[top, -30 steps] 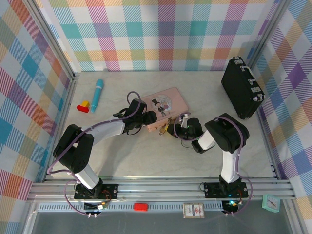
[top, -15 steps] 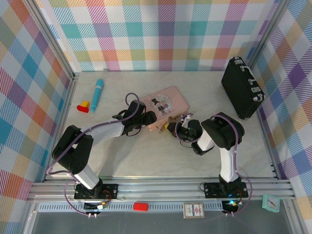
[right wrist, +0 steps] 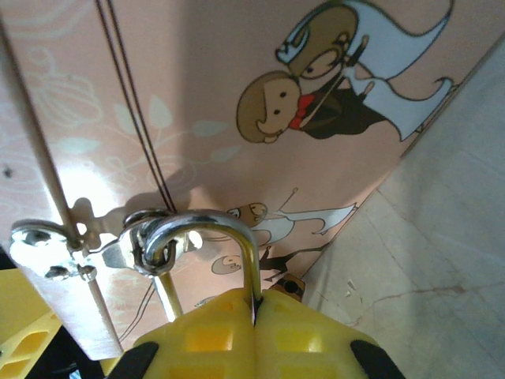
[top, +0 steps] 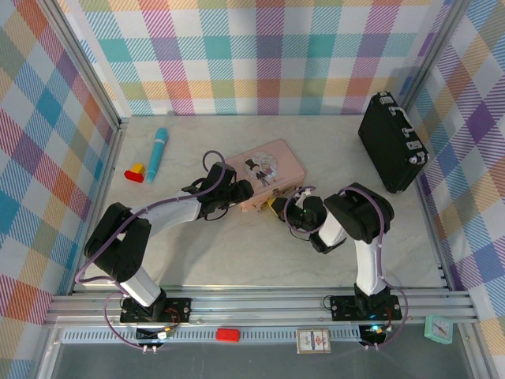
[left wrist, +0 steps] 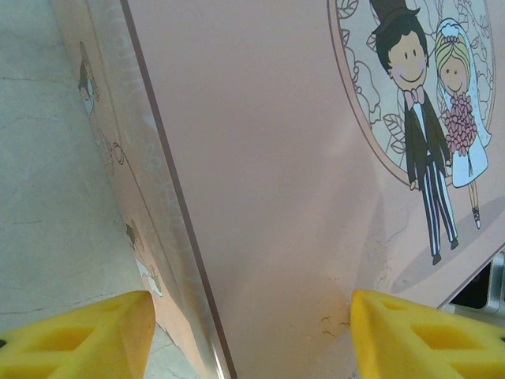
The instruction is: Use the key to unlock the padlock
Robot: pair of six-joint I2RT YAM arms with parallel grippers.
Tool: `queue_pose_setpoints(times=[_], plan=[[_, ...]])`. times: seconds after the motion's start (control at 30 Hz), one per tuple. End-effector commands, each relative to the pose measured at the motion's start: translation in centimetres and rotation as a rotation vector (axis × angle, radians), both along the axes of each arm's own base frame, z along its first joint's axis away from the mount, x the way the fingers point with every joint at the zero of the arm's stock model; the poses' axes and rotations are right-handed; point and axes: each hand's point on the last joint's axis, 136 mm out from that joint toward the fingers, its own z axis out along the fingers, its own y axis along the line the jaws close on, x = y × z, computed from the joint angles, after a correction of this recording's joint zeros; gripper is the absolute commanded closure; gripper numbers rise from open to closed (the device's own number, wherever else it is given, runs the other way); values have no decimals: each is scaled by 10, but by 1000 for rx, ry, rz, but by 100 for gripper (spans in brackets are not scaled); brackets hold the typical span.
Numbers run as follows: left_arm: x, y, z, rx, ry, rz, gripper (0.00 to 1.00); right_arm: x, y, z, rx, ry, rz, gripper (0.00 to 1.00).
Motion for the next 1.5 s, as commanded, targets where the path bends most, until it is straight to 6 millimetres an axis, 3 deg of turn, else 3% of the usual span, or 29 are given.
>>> queue_pose_setpoints(times=[0.0, 0.63, 1.13, 1.47], plan=[[-22, 12, -28, 69, 100, -2, 35, 5, -9, -5, 16, 24, -69, 100], [-24, 13, -30, 70, 105, 2, 35, 15, -17, 5, 53, 31, -144, 100], [-23, 13, -28, 71, 102, 4, 35, 16, -44, 8, 52, 38, -193, 100], [-23, 14, -22, 73, 80, -4, 30, 18, -60, 11, 31, 33, -207, 100]])
